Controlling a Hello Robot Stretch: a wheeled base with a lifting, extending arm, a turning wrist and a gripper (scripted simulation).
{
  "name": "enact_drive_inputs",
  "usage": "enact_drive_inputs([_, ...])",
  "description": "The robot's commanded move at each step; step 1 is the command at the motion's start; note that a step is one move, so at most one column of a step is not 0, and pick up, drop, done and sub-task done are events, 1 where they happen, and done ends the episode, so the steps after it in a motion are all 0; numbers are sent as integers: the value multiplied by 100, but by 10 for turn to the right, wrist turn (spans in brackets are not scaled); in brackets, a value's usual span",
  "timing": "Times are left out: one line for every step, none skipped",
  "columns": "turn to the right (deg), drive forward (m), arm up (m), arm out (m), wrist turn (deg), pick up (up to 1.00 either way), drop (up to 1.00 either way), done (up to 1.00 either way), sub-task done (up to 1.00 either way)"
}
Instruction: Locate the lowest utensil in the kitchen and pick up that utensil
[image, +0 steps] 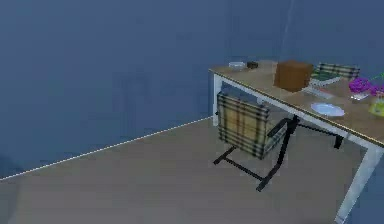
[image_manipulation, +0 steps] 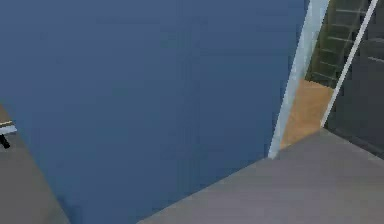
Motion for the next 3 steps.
enact_drive_inputs([-450, 0, 0, 0, 0, 0, 0, 0, 0])
enact_drive_inputs([-450, 0, 0, 0, 0, 0, 0, 0, 0])
enact_drive_inputs([-450, 0, 0, 0, 0, 0, 0, 0, 0])
